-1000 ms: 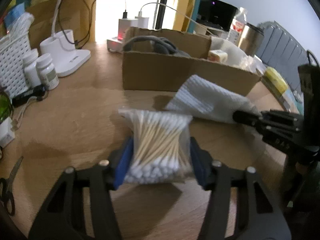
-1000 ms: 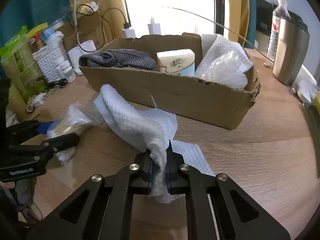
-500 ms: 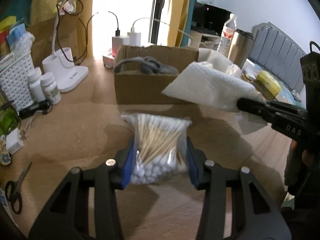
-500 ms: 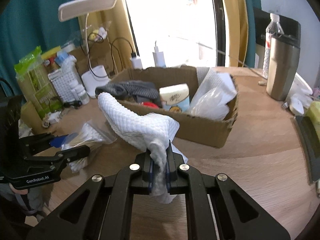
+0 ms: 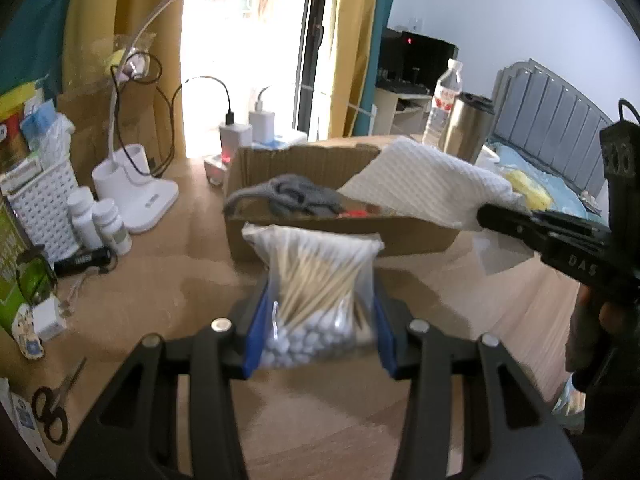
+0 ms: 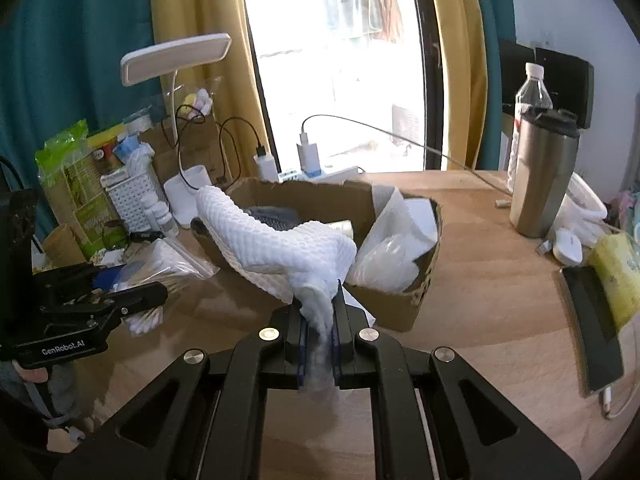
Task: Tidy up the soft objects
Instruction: 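Carry the cotton swab bag and white towel over the box with both grippers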
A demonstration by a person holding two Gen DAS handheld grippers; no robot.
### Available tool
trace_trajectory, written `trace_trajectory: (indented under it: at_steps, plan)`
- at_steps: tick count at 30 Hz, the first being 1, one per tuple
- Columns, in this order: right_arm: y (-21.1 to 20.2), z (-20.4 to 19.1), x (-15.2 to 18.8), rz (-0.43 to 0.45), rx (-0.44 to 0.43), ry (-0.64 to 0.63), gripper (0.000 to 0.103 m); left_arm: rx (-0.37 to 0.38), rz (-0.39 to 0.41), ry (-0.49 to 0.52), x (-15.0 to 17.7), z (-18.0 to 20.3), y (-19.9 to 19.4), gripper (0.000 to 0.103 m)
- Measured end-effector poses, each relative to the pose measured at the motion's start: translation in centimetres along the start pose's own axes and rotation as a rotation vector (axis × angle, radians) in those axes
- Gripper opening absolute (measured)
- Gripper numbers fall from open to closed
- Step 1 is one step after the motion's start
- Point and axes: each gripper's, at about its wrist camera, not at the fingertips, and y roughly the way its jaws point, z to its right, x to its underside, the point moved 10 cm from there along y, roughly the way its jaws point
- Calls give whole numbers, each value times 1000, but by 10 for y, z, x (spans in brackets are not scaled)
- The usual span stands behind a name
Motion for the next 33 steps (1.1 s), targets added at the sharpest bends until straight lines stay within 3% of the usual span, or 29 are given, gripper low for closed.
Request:
trace_trajectory:
  at_steps: [21,33]
  plan:
    - [17,22,-38,30,23,-25,10,18,71,27,-54,11,11,46]
    - [49,38,-50,10,27,-21,10,24,55,26,-70,12,45,46]
